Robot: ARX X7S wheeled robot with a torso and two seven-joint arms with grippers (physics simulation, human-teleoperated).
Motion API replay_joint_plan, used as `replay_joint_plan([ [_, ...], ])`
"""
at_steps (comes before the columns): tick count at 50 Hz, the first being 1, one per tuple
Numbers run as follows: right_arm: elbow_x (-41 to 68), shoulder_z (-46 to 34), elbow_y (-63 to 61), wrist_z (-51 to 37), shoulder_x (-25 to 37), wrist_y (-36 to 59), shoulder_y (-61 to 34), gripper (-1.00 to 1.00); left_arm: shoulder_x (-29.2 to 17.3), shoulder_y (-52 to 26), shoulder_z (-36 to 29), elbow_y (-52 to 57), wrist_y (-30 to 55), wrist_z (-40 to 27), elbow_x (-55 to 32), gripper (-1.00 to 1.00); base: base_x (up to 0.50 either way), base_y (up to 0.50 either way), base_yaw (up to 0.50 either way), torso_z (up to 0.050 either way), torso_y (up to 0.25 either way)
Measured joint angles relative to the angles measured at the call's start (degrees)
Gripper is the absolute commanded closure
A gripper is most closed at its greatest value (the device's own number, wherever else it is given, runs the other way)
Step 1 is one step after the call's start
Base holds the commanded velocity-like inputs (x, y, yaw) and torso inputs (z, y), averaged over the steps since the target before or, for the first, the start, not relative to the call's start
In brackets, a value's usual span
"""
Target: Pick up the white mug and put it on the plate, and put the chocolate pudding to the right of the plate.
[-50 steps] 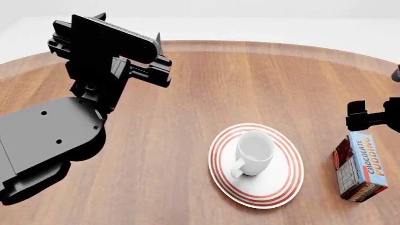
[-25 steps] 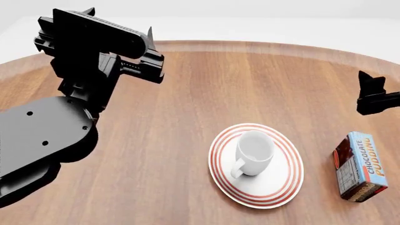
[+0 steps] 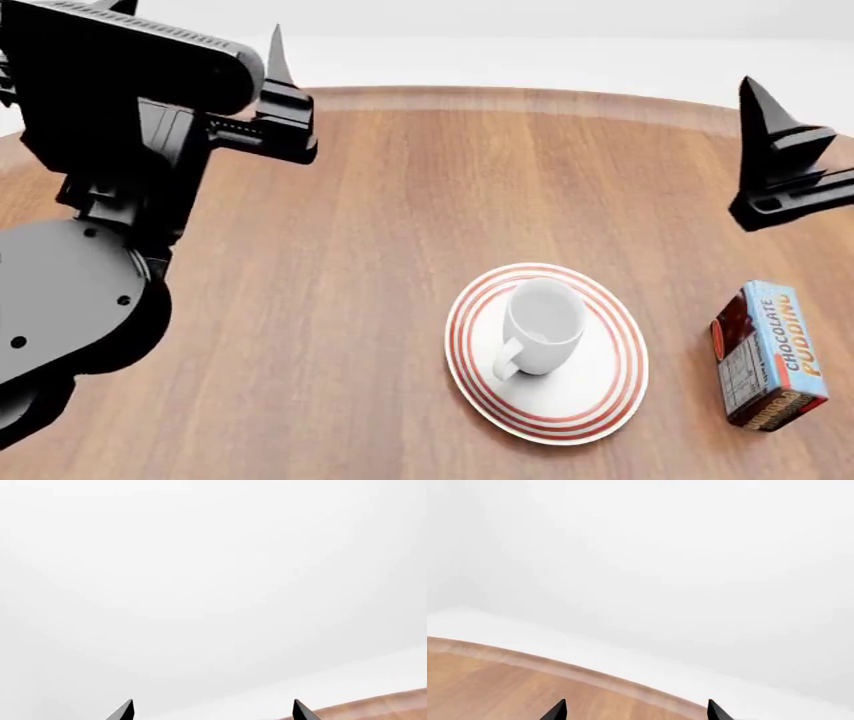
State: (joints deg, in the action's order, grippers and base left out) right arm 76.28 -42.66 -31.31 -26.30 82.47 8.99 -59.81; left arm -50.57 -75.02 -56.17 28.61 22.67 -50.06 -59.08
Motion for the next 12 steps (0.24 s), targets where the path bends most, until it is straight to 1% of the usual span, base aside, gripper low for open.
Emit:
replay_joint_plan([
  [12, -0.92, 0.32, -6.01, -2.8, 2.41, -8.24, 2.88, -1.0, -2.77, -1.43, 0.88, 7.02, 2.8, -5.24, -0.42, -1.0, 0.0, 0.0, 0.0, 0.0, 0.0],
])
